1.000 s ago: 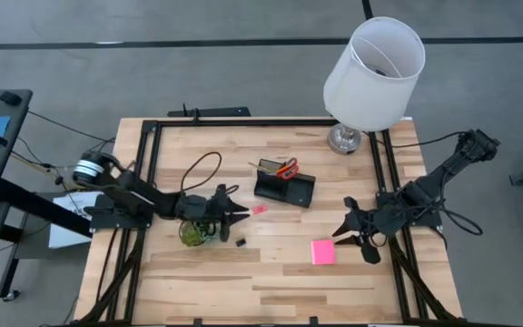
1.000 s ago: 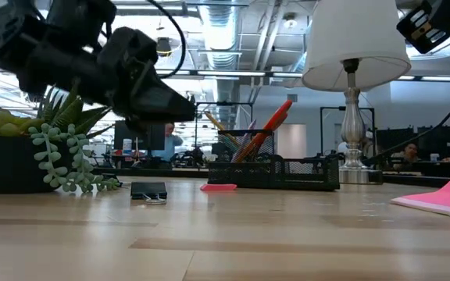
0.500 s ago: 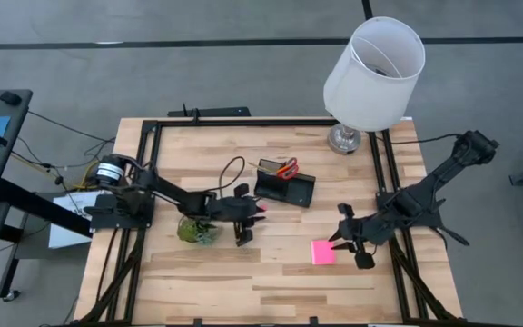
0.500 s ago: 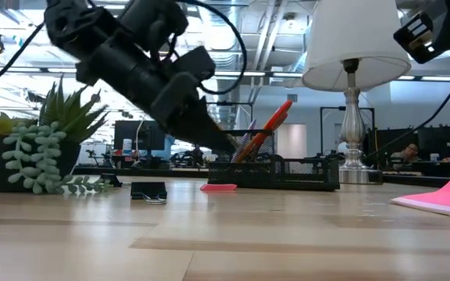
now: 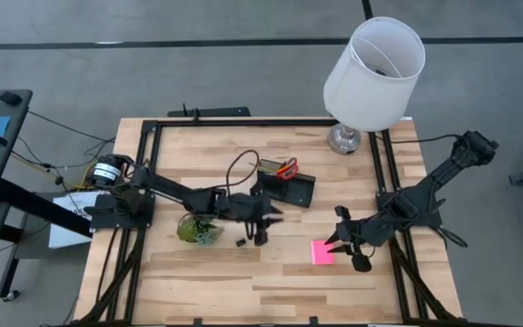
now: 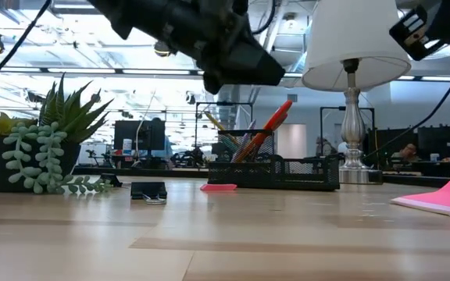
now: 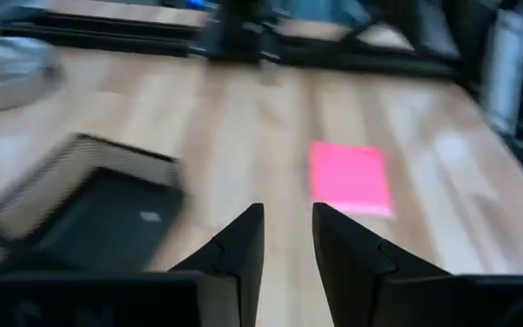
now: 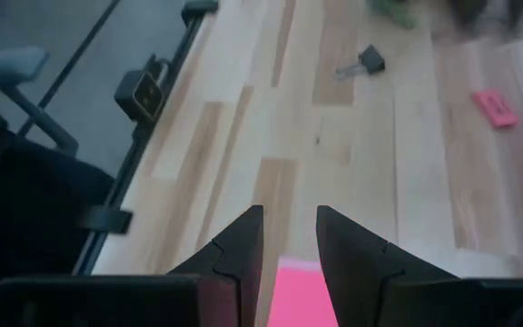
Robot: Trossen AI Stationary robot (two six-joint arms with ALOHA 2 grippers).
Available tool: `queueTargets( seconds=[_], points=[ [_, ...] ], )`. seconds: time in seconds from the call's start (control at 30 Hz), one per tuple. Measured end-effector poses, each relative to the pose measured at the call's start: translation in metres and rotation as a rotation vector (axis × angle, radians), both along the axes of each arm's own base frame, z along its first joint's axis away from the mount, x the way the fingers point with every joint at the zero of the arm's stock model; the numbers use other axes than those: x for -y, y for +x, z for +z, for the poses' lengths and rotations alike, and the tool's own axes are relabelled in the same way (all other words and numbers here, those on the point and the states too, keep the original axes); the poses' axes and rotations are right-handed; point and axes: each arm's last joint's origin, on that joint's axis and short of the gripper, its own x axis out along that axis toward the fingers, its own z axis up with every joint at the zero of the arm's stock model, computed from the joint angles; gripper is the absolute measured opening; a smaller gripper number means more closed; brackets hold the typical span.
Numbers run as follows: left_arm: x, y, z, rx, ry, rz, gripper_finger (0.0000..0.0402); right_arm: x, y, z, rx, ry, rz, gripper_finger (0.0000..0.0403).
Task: Pick and place office supplies into organizer
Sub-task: Put the pink eraser into the lower left compartment of the black desk organizer
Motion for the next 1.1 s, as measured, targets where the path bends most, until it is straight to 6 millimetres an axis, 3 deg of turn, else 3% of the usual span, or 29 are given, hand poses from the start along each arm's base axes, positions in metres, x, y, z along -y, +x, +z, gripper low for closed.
queueTargets(
  seconds=[0.1,0.2,0.37,0.57,0.87,1.1],
  points=[
    [0.014,-0.004,-0.004,-0.042,0.043,-0.077,0.0087,-0.002,0.006,0.001,0.069,-0.02,-0.073,0.0098],
    [0.019,-0.008,0.002,-0.032,0.13,-0.031,0.0087,-0.006,0.022,-0.005,0.174,-0.102,-0.23,0.0098],
    [0.009,-0.03,0.031,-0.053,0.259,0.237,0.0087,-0.022,0.045,-0.027,0.22,-0.162,-0.271,0.0098],
    [0.014,-0.077,0.074,-0.055,0.191,0.348,0.0087,-0.034,0.082,-0.056,0.329,-0.123,-0.317,0.0093],
    [0.036,-0.132,0.108,0.021,0.267,0.452,0.0086,-0.002,0.159,-0.096,0.506,-0.013,-0.39,0.0016],
    [0.044,-0.142,0.114,0.071,0.297,0.512,0.0086,0.016,0.229,-0.128,0.491,-0.047,-0.379,0.0004]
  ],
)
